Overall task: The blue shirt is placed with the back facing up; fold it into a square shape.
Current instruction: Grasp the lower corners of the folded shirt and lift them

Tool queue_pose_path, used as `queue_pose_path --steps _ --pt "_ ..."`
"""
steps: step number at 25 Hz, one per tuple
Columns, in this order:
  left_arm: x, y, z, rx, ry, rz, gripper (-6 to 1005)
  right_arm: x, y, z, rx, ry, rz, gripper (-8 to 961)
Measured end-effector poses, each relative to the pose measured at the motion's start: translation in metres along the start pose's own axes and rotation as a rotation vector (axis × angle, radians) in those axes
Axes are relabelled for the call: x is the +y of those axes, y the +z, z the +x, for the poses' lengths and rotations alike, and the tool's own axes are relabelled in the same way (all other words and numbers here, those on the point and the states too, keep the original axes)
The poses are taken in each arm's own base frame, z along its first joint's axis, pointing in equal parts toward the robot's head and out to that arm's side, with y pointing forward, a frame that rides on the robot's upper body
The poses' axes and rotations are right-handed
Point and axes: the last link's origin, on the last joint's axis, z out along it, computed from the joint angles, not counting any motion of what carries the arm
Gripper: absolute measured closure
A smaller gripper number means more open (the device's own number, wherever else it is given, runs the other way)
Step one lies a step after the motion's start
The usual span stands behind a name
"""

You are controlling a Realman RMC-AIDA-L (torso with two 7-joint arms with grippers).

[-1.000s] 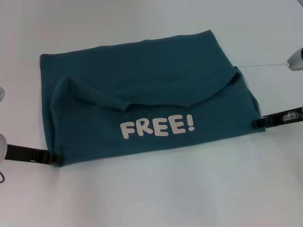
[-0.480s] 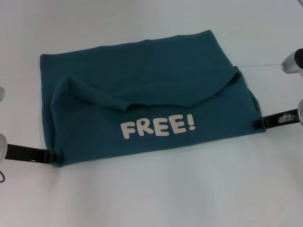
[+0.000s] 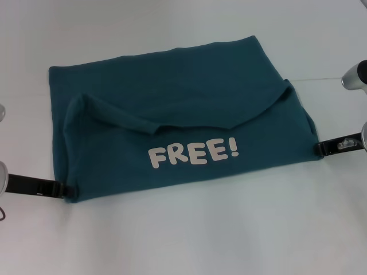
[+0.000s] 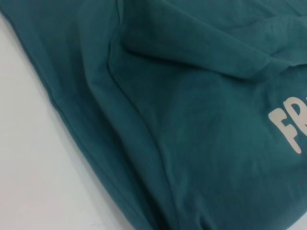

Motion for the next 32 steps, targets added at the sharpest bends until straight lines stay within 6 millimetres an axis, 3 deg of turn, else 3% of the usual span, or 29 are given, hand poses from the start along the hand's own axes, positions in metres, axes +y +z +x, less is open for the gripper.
queue_pose_path --steps 8,19,27,32 --pt "0.004 -0.006 -0.003 -0.037 0.008 -0.038 994 0.002 -0.012 0.002 0.038 -0.012 -0.036 930" --pt "0.012 -0.03 -0.015 -0.142 0.01 -0.145 994 0.011 -0.055 0.015 0.181 -0.068 -0.144 930" --pt "0.01 -0.049 -0.021 -0.173 0.008 -0.135 993 0.021 -0.062 0.026 0.288 -0.132 -0.17 931" --pt "-0.001 -0.048 -0.019 -0.096 -0.01 -0.079 994 0.019 -0.06 0.027 0.286 -0.134 -0.158 931"
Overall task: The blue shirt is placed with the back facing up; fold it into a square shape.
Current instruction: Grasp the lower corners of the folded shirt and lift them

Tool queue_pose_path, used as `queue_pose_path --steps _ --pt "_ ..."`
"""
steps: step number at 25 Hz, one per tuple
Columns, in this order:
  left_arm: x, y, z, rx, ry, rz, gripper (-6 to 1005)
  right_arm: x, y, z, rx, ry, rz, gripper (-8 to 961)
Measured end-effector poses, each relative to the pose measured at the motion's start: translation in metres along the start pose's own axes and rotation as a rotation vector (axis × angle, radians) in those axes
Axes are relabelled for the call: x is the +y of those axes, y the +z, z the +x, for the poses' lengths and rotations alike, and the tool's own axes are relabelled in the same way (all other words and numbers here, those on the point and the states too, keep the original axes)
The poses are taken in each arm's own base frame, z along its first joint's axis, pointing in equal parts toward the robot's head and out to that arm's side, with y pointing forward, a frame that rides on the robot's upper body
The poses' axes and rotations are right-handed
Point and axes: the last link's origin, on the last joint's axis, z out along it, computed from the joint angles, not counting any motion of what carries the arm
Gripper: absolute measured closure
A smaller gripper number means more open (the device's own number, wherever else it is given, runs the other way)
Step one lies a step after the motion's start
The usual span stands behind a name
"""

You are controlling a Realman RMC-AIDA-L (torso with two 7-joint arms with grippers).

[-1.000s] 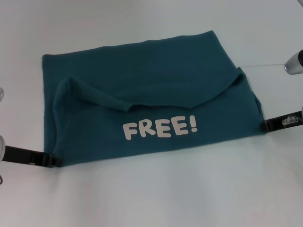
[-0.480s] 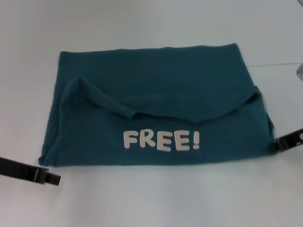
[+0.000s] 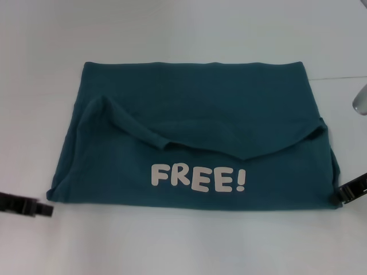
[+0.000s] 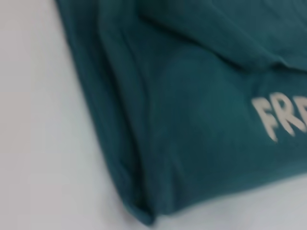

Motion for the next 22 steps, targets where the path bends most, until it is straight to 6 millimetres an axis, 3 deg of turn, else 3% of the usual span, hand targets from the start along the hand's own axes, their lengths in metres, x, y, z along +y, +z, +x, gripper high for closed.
queue_pose_path --steps 8,19,22 --pt "-0.006 0.02 0.014 0.101 0.008 0.092 985 -0.001 -0.001 -0.004 -0.01 -0.007 0.008 931" --pt "-0.009 0.028 0.02 0.127 0.003 0.151 593 0.002 -0.001 -0.012 -0.024 -0.021 0.016 930" --pt "-0.011 0.028 0.019 0.114 0.001 0.174 433 0.002 -0.001 -0.012 -0.024 -0.021 0.016 930"
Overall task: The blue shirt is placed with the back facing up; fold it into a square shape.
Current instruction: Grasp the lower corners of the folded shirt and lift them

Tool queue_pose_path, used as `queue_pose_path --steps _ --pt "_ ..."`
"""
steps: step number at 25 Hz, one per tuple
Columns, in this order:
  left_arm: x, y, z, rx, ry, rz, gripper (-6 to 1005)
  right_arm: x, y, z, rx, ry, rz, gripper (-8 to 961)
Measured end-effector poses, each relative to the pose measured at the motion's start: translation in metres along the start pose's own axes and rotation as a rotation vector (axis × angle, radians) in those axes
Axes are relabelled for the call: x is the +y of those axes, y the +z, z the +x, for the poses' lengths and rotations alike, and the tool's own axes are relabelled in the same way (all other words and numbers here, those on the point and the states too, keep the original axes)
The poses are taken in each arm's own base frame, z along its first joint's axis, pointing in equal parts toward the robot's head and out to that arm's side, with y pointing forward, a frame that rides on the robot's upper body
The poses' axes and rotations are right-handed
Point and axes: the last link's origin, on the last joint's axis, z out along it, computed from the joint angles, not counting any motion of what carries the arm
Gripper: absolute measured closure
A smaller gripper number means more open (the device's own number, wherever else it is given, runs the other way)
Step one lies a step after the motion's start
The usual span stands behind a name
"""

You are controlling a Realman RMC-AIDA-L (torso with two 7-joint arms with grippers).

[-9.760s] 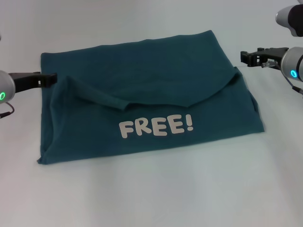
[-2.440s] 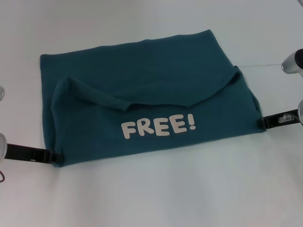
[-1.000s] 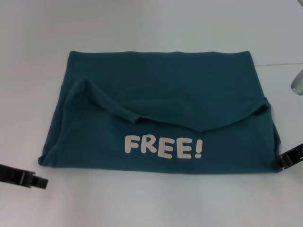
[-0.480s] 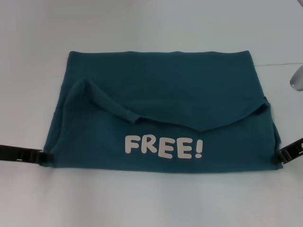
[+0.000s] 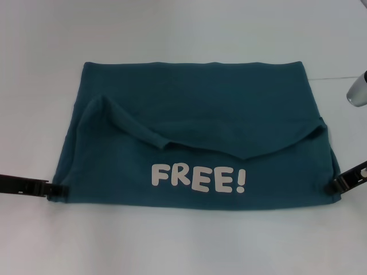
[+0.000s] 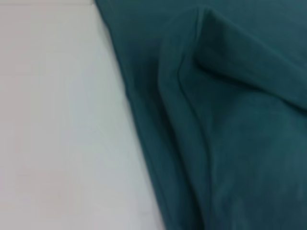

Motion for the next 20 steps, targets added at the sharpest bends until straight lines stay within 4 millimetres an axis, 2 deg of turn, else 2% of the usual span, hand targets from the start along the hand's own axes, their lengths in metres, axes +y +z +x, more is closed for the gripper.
queue_pose_path --steps 1,10,20 --pt "-0.001 0.0 -0.001 -0.007 -0.001 0.007 380 0.0 0.0 0.0 -0.001 0.001 0.001 930" --pt "0.002 0.003 -0.001 -0.017 -0.001 0.004 279 0.001 -0.001 -0.005 -0.009 -0.007 0.004 930" --pt "0.008 0.014 0.0 -0.043 -0.003 -0.025 293 0.0 0.003 -0.004 -0.006 -0.001 0.001 931"
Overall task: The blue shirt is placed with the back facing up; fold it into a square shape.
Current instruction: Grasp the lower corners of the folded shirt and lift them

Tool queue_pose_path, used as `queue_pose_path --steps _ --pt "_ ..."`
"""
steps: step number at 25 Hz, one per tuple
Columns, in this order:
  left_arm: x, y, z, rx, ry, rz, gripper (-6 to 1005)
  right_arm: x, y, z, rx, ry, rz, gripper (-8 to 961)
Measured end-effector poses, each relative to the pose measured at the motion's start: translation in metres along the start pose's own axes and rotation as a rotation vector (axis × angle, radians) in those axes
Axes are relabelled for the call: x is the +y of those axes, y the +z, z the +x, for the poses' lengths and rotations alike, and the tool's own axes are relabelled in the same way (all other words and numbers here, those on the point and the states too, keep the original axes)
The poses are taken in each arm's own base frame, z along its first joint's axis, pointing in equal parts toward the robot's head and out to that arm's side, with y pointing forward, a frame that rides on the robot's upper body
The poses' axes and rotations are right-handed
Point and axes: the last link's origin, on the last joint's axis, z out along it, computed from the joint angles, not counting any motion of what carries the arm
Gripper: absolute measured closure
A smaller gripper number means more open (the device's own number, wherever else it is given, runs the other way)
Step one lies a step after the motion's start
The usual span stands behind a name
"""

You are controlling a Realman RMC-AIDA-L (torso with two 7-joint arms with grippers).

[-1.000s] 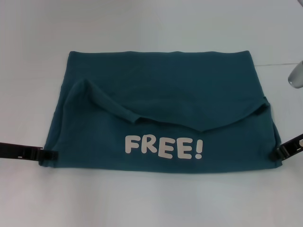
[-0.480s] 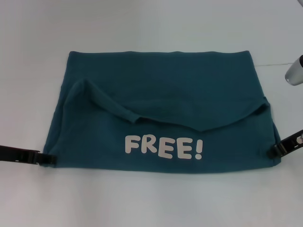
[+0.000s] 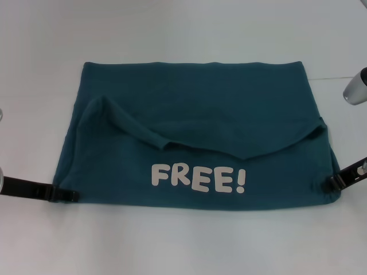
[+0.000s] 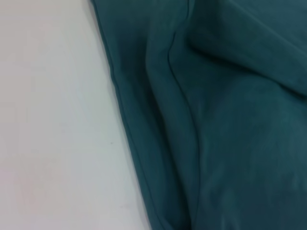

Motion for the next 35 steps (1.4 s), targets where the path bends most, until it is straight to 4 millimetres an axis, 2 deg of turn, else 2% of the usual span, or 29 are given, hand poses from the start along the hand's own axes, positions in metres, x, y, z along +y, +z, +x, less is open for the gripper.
queue_pose_path --steps 6,17,23,25,35 --pt "0.002 0.001 0.002 -0.003 0.01 -0.002 356 0.0 0.001 0.0 0.0 -0.002 0.0 931" --pt "0.006 0.003 0.0 -0.018 0.014 -0.019 546 0.0 0.003 0.002 0.001 0.002 -0.002 930" --pt "0.006 0.001 -0.003 -0.031 0.019 -0.029 779 -0.002 0.003 0.004 -0.005 0.01 -0.001 930" --pt "0.006 0.001 -0.005 -0.035 0.019 -0.033 941 -0.003 0.004 0.005 -0.008 0.013 0.002 930" --pt "0.009 -0.011 -0.012 -0.073 0.016 -0.081 942 -0.002 0.004 0.009 0.007 -0.007 -0.015 931"
